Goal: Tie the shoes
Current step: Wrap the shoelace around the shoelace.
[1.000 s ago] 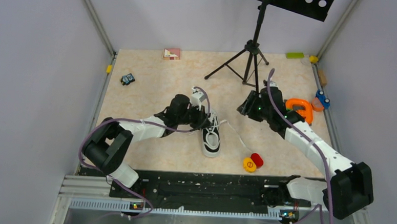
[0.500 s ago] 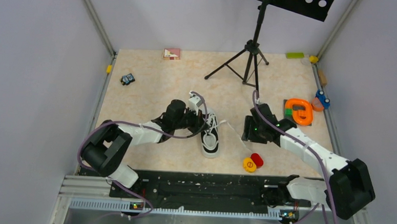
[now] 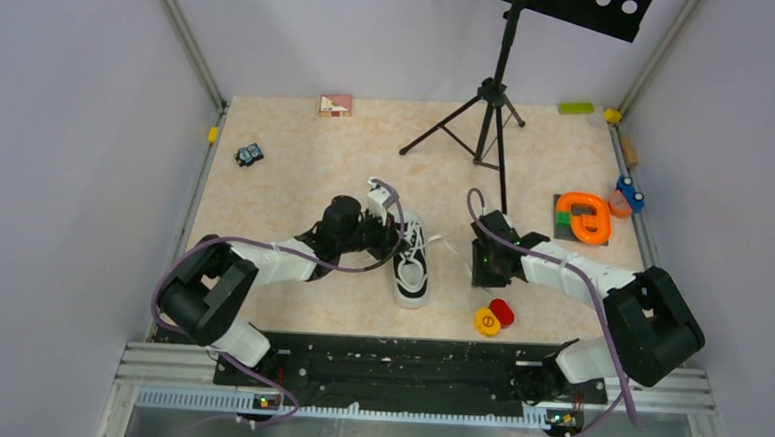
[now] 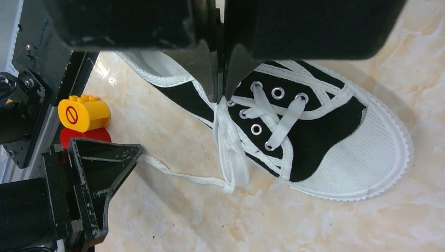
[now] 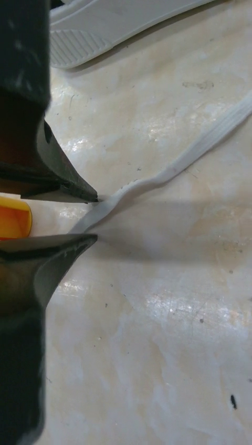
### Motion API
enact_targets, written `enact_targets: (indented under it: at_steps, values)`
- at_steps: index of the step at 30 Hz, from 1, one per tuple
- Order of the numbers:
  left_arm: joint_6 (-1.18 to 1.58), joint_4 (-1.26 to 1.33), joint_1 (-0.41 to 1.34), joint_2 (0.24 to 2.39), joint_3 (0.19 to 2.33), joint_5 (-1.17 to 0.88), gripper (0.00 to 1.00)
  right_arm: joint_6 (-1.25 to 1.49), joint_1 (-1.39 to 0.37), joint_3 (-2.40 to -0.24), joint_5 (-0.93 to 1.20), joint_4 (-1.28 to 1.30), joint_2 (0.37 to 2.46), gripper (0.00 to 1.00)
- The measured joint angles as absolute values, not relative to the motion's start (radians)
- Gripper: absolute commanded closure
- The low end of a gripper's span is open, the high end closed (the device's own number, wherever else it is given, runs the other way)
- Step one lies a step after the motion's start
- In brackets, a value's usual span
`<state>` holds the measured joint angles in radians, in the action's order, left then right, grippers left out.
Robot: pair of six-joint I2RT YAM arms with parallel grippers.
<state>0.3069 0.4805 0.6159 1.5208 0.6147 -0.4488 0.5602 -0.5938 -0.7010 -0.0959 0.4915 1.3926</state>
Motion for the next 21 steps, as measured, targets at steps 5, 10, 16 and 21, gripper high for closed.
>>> enact_targets:
  at_steps: [5, 10, 16, 21]
  values:
    - [0.307, 0.493, 0.616, 1.521, 0.611, -0.452, 1.00, 0.559, -0.594, -0.699, -0.108, 0.467, 1.402, 1.00]
    - [0.307, 0.501, 0.616, 1.521, 0.611, -0.457, 1.00, 0.547, -0.594, -0.725, -0.114, 0.493, 1.402, 1.00]
    - [0.305, 0.515, 0.616, 1.521, 0.602, -0.459, 1.00, 0.514, -0.594, -0.992, -0.091, 0.492, 1.462, 1.00]
    - [0.301, 0.526, 0.616, 1.521, 0.592, -0.457, 1.00, 0.507, -0.594, -1.183, 0.000, 0.407, 1.545, 1.00]
